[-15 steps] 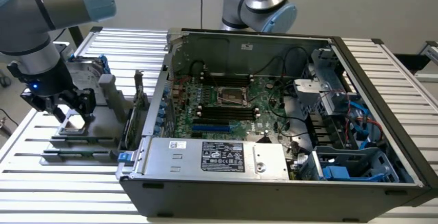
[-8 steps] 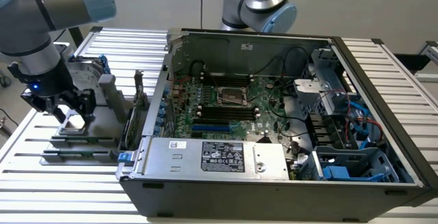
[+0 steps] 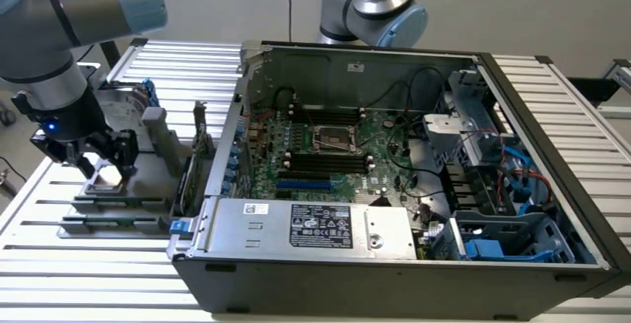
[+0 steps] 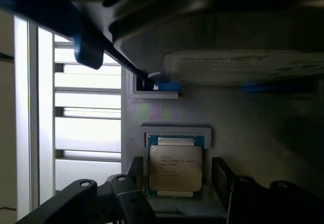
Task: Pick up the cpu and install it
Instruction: 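Pick up the cpu and move it towards the insertion slot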
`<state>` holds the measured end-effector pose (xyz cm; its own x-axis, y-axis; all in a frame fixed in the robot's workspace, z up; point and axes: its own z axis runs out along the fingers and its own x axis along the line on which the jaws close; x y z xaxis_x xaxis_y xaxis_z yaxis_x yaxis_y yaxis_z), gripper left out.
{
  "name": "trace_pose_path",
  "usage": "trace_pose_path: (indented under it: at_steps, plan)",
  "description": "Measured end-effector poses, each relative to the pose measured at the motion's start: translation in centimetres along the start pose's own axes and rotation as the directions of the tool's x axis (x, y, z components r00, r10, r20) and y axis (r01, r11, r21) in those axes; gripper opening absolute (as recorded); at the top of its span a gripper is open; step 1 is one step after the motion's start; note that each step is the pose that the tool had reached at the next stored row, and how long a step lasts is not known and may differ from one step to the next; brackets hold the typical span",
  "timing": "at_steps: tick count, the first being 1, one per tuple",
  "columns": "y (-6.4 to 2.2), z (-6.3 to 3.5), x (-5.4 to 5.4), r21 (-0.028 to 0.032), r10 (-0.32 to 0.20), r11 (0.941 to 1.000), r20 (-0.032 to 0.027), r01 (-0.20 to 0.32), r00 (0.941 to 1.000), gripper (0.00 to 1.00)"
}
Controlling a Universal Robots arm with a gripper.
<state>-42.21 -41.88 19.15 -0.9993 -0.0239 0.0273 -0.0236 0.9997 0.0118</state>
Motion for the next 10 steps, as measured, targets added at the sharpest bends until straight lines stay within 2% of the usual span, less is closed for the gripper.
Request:
trace_pose_path:
  at_steps: [10]
  plan:
    - [0.00, 0.56, 0.00, 0.0000, 0.000, 1.0000, -0.0003, 0.000, 1.0000, 0.65]
